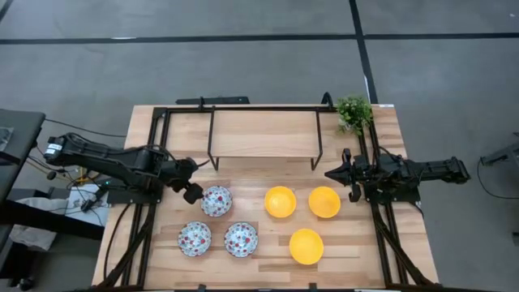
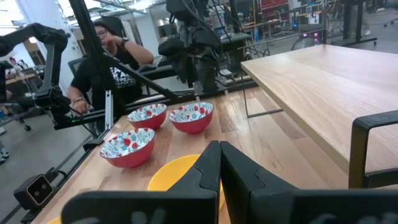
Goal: Pick & Place Mini bowls
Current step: Put the top red patterned bowl on the shelf
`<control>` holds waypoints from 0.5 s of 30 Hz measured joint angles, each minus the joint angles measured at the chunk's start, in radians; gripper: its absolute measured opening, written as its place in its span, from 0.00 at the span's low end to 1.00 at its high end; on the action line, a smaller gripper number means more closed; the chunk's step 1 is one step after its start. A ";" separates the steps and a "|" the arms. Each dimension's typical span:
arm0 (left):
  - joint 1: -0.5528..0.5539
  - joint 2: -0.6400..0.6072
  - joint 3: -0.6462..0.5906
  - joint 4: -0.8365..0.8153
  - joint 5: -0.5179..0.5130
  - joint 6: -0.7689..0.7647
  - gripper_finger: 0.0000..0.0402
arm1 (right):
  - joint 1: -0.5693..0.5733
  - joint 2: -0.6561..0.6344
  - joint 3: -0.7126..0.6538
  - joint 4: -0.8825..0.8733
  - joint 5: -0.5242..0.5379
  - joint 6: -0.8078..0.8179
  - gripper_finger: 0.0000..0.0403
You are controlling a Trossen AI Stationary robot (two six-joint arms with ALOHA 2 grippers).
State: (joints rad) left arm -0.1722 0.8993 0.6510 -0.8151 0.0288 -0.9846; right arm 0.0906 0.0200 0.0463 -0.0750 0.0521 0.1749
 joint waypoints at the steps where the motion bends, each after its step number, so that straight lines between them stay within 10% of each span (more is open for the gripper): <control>1: 0.000 0.000 -0.007 0.007 -0.002 0.001 0.89 | 0.000 0.000 0.000 0.000 0.000 0.000 0.00; 15: 0.000 0.000 -0.127 0.294 0.087 0.017 0.89 | 0.000 0.000 0.000 0.000 0.000 0.000 0.00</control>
State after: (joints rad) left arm -0.1723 0.8989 0.5243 -0.5216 0.1158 -0.9680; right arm 0.0906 0.0200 0.0463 -0.0750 0.0521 0.1749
